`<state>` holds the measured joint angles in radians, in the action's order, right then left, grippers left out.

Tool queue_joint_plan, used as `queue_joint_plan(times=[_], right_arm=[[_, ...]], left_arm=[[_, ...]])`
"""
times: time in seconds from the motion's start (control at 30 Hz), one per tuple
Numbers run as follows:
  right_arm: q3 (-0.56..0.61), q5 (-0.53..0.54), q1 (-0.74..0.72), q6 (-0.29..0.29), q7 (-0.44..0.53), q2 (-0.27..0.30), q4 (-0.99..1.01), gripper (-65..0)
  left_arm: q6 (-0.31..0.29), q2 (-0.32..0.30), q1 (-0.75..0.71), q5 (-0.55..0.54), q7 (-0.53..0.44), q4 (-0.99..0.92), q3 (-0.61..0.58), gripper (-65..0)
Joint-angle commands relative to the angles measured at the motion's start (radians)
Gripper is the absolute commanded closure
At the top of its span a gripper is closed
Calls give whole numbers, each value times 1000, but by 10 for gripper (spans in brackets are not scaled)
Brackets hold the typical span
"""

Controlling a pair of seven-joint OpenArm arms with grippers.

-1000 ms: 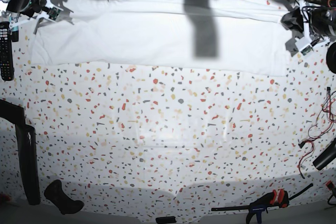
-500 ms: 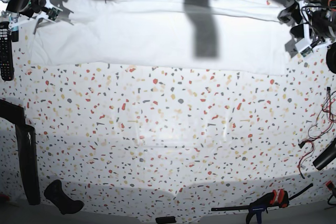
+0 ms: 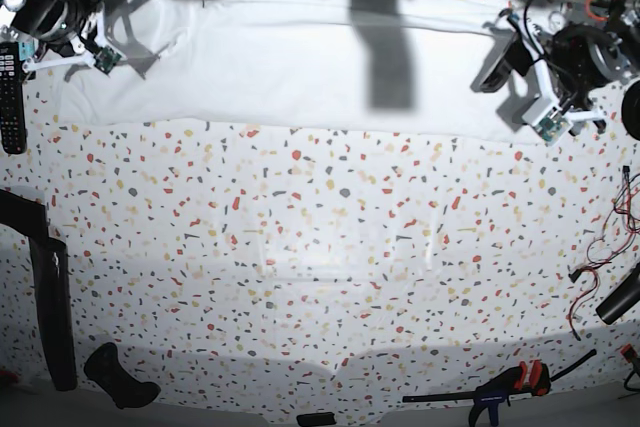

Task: Fold the T-shirt properly
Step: 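Open the left gripper to release the shirt edge, then raise both grippers away from the folded shirt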

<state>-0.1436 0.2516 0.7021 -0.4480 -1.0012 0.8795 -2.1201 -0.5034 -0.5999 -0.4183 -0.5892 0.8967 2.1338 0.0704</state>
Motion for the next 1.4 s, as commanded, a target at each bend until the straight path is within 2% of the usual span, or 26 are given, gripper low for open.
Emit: queue_joint_plan(times=[0.0, 0.1, 0.2, 0.4, 0.53, 0.73, 0.87, 0.97, 1.03, 1.17, 1.37], right_arm=[[-8, -6, -12, 5, 15, -5, -11, 0], [-8, -6, -55, 13, 16, -51, -11, 0], [-8, -5, -89, 26, 14, -74, -11, 0], [-8, -10, -103, 32, -20, -73, -11, 0], [-8, -18, -104, 124, -36, -74, -11, 0], [-8, -98, -108, 264, -35, -78, -11, 0], [-7, -124, -136, 283, -34, -111, -11, 0], [-7, -117, -142, 283, -27, -123, -11, -173], [-7, -113, -142, 283, -40, -123, -11, -247], [-7, -111, -141, 279, -115, -123, -12, -252], [-8, -118, -139, 271, -118, -123, -122, -252]], left_arm=[[3, 10, 3, -6, -20, 15, 8, -341], [3, 77, 3, -6, -19, 15, 8, -341], [2, 120, 3, -5, -19, 15, 8, -341], [2, 137, 2, -6, -6, 15, 8, -341], [2, 137, 2, -6, -5, 15, 8, -341], [2, 137, 2, -6, -5, 15, 8, -341], [2, 138, -21, -31, -8, 15, 7, -341], [-8, 140, -54, -39, -12, 14, 7, -341], [-17, 140, -68, -34, -26, 14, 7, -341], [-20, 140, -66, 15, -41, 13, 7, -341], [-20, 140, -66, 76, -72, 13, 7, -341]])
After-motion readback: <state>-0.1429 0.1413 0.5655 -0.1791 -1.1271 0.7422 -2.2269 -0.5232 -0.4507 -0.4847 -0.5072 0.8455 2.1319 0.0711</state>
